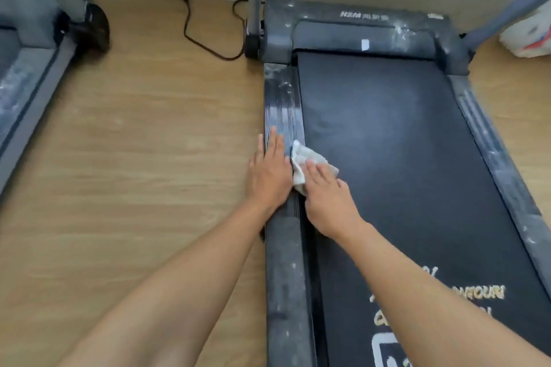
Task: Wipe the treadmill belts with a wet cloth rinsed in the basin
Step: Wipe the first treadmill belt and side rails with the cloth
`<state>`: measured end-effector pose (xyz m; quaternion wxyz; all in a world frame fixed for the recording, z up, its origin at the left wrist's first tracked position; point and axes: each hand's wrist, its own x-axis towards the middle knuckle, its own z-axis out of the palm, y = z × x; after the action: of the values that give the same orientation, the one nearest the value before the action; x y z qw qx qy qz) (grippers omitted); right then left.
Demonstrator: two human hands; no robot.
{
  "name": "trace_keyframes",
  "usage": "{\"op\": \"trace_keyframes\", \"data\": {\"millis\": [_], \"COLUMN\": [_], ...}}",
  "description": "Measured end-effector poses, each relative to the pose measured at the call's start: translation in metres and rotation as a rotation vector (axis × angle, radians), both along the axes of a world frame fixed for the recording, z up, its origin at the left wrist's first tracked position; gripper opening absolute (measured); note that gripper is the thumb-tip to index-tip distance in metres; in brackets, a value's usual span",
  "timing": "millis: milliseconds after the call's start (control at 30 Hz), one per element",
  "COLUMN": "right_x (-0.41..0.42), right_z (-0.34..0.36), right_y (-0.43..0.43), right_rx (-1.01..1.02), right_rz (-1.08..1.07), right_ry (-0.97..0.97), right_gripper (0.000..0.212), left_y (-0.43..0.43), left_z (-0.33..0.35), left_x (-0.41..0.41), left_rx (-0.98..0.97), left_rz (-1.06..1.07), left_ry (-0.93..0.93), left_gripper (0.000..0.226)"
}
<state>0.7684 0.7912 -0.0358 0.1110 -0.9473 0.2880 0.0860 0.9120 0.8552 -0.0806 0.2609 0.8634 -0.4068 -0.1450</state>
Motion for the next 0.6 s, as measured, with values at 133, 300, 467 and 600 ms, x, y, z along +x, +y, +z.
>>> {"op": "trace_keyframes", "data": {"millis": [133,300,467,600], "right_x": [0.061,0.145,0.22,0.25], "right_z": [-0.013,-0.009,0.0,0.007], "right_y": [-0.043,-0.142,-0.205,-0.224], "right_rx": [0.028,0.001,-0.076,-0.128], "right_rz": [-0.024,0.053,0.08,0.036], "right_ry": [0.13,0.242,0.316,0.349], "right_gripper": [0.078,0.076,0.077,0.08], "left_y": [-0.016,-0.018,-0.018,-0.018], "left_z": [-0.023,-0.025,-0.027,-0.03], "left_x": [0.012,0.01,0.011,0.011], "left_rx": [-0.125,-0.164,-0.124,-0.126], "left_rz": [0.026,0.054,0.063,0.034], "left_ry": [0.01,-0.036,-0.021,-0.021], "left_gripper": [0.06,0.055,0.057,0.058]}}
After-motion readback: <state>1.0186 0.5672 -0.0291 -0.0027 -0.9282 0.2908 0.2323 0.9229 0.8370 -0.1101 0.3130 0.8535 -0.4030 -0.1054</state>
